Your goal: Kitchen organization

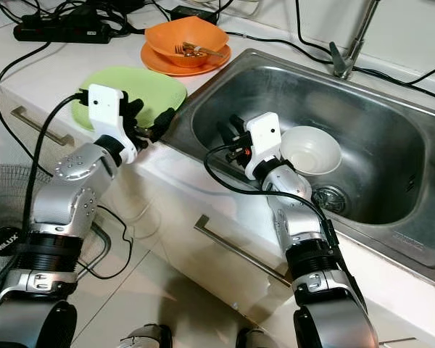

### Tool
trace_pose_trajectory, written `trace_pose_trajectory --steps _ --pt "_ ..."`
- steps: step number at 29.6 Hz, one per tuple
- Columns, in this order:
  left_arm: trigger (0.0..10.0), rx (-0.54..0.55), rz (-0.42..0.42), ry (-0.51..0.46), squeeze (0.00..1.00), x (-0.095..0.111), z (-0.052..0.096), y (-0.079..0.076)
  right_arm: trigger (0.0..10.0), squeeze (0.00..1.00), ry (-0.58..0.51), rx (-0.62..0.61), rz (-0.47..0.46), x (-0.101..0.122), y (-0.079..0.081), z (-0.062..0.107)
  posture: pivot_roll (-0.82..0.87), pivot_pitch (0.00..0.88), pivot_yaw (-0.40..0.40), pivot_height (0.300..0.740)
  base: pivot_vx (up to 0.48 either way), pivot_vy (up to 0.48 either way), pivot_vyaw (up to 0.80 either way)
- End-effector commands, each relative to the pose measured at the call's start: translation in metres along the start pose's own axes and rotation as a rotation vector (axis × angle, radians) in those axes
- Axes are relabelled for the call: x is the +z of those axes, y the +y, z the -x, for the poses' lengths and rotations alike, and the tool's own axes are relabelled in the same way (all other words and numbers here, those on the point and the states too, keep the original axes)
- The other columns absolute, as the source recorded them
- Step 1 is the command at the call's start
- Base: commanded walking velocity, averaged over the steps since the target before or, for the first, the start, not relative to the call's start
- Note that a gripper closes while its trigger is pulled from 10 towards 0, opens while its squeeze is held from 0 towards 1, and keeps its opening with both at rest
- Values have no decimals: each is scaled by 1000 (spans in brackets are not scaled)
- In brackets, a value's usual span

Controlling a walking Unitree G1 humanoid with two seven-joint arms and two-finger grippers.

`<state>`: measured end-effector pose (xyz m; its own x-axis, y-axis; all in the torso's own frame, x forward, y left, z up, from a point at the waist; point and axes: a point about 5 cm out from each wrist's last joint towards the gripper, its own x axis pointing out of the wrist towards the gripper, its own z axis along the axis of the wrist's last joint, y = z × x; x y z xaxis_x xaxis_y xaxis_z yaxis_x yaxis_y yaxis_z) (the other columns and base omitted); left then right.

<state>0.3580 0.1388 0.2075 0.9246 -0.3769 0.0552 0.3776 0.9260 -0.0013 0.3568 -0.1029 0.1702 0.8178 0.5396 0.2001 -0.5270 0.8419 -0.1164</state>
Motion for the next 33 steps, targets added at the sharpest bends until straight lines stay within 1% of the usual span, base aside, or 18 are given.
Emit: trace_pose_trajectory --steps 1,2,3,4,5,8,9,11,13,15,18,19,20,23,24,25,30,33 --pt "10000 -27 -7 -40 0 9 0 -6 10000 0 4 -3 4 0 -1 2 96 103 -9 740 0 0 0" --pt "10000 -16 -9 -66 0 13 0 -5 10000 0 3 -5 4 0 -1 2 96 103 -9 740 0 0 0" --pt "10000 -16 -9 -66 0 13 0 -5 10000 0 3 -5 4 0 -1 2 96 103 -9 740 0 0 0" --pt "10000 40 -22 -122 0 24 1 4 10000 0 5 -7 5 0 -2 2 96 103 -9 740 0 0 0" --pt "10000 40 -22 -122 0 24 1 4 10000 0 5 -7 5 0 -2 2 96 103 -9 740 0 0 0" --pt "10000 144 -36 -137 0 29 2 23 10000 0 8 -8 5 -1 -2 2 100 104 -9 740 0 0 0" --pt "10000 173 -43 -122 0 28 2 30 10000 0 8 -7 5 -1 -2 2 101 104 -9 740 0 0 0" --pt "10000 197 -44 -93 0 24 2 38 10000 0 9 -6 3 -1 -1 2 105 103 -10 740 0 0 0" --pt "10000 222 -76 -26 0 18 -1 50 10000 0 9 -4 3 -1 -1 1 104 103 -9 740 0 0 0" --pt "10000 214 -72 0 0 15 -2 54 10000 0 9 -3 3 -1 0 1 101 99 -7 740 0 0 0" --pt "10000 224 -102 39 0 13 -4 64 10000 0 8 -4 6 -1 -1 1 99 99 -5 740 0 0 0" --pt "10000 220 -100 91 0 6 -5 69 10000 0 8 -4 7 0 -1 2 96 101 -3 740 0 0 0" --pt "10000 221 -99 119 0 3 -5 71 10000 0 9 -4 7 0 -1 2 96 101 -3 740 0 0 0" --pt "10000 222 -95 174 0 -6 -5 74 10000 0 9 -3 8 -1 -1 2 93 99 -1 740 0 0 0" --pt "10000 206 -75 187 0 -10 -6 73 10000 0 9 -4 9 0 -2 2 90 98 0 740 0 0 0" --pt "10000 187 -59 197 0 -13 -7 71 10000 0 9 -5 10 0 -2 2 90 98 0 740 0 0 0" --pt "10000 63 -32 228 0 -21 -15 53 10000 0 8 -10 15 0 -4 3 79 95 5 740 0 0 0" --pt "10000 27 -14 226 0 -22 -18 46 10000 0 9 -10 17 0 -4 4 76 93 6 740 0 0 0"
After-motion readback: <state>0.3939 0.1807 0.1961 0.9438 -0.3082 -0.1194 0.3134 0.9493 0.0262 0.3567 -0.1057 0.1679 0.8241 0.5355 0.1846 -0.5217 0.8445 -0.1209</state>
